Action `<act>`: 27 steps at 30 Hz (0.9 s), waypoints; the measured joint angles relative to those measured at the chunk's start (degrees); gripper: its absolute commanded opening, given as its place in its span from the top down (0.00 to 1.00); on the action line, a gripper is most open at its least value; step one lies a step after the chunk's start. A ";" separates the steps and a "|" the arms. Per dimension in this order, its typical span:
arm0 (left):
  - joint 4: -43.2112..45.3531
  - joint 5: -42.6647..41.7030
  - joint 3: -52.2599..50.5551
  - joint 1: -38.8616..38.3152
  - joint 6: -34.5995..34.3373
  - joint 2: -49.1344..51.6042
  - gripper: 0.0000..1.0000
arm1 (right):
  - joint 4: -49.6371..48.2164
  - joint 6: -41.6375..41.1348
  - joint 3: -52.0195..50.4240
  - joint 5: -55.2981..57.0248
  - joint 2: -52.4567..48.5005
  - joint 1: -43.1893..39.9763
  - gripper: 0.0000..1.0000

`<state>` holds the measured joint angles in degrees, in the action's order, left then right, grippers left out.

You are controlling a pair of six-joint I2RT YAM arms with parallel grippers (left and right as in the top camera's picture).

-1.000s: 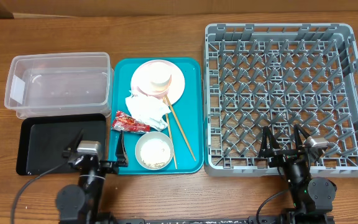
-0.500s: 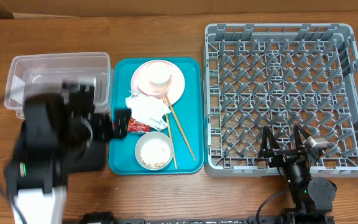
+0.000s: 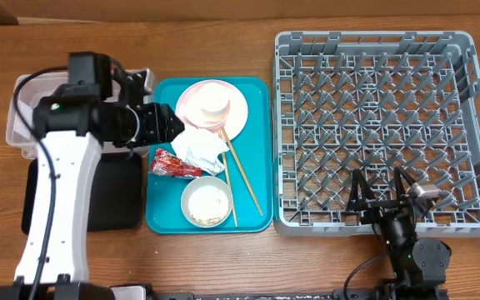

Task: Sort waste into correct bins and load items into the dishwasher
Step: 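Reach the left gripper to the white tissue on the teal tray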

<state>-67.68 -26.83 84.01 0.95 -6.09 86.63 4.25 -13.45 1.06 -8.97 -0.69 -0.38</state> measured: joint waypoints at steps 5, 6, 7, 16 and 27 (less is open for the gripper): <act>-0.94 9.20 -0.02 -4.90 -3.58 2.25 0.38 | 0.04 0.02 0.00 0.00 0.00 -0.02 0.00; -0.72 10.75 -0.02 -5.86 -4.37 2.43 0.38 | 0.02 0.04 0.00 0.02 0.00 0.00 0.00; -0.37 12.39 -0.07 -6.93 -5.05 2.56 0.38 | 0.00 0.00 0.00 0.00 0.00 0.00 0.00; 3.58 23.39 -3.89 -14.12 -10.56 7.85 0.34 | 0.02 0.02 0.00 0.02 0.00 -0.02 0.00; 9.64 24.50 -5.01 -14.16 -12.04 16.63 0.31 | 0.02 0.00 0.00 -0.02 0.00 -0.02 0.00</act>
<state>-58.04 -2.33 79.00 -13.21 -18.13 103.26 4.27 -13.45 1.06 -8.99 -0.69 -0.40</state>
